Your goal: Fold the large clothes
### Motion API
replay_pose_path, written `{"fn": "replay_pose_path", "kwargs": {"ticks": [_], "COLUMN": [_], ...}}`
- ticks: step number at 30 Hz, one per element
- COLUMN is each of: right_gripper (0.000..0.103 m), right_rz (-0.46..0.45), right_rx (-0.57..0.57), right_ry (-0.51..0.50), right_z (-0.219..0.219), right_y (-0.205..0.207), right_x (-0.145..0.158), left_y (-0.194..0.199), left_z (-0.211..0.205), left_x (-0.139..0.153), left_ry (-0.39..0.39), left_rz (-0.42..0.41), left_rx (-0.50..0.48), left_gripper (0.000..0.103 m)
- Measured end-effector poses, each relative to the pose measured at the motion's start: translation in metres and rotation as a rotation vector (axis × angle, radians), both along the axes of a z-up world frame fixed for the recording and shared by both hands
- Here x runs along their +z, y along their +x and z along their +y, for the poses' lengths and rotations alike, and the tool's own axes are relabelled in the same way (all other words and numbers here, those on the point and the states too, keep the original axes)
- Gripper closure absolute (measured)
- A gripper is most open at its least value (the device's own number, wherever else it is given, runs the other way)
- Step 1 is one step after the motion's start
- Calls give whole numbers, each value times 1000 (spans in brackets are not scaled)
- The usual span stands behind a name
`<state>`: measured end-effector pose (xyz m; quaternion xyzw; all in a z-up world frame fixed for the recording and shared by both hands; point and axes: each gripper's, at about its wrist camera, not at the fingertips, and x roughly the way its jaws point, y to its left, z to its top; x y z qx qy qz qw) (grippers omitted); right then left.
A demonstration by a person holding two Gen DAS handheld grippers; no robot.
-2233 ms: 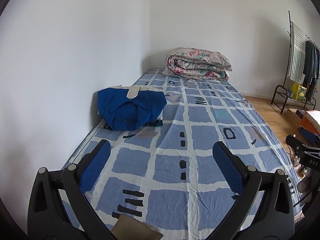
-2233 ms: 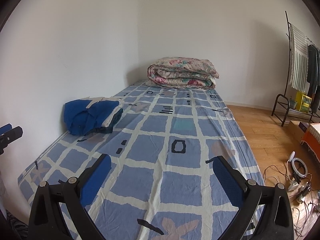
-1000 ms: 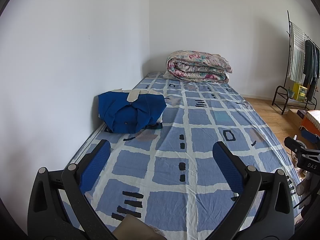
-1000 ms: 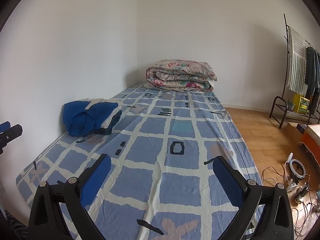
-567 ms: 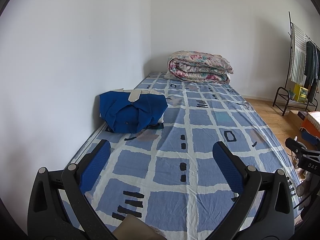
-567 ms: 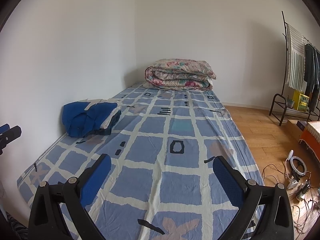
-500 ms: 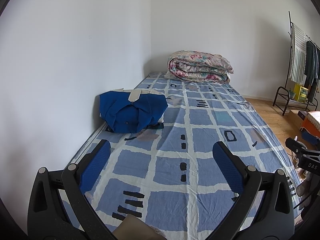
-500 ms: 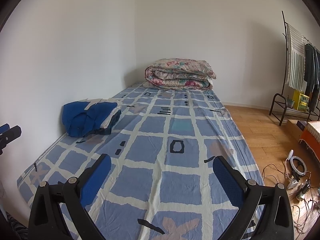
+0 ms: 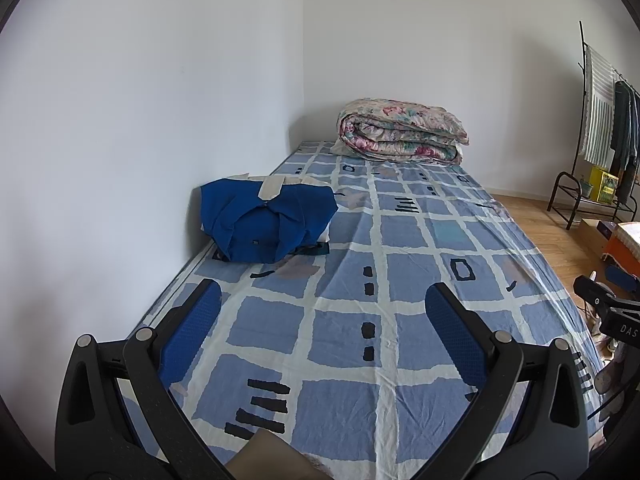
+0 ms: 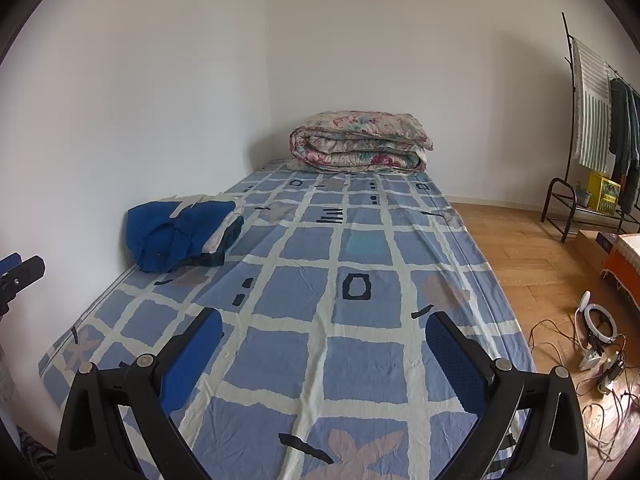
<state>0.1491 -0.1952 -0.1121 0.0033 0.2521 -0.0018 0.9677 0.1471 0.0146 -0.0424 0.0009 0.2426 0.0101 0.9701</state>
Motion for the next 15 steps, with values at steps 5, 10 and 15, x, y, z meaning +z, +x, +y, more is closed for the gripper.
{"fn": "replay_pose_path", "kwargs": {"ticks": [5,10,15], "right_gripper": [0,0,0], "right_rz": [1,15,22], "right_rx": [-2,3,-8], "right_ry": [2,6,17], "right_z": [0,1,0], "right_y": [0,0,0], "right_x": [0,-2,-3], "left_y": [0,-4,-5], "left_z": [0,0,2], "left_x": [0,-3,-5], "left_ry": [-3,-6,-5], "left_rz": [2,6,5], "left_rx": [0,-17,-13], "left_gripper": [0,0,0]}}
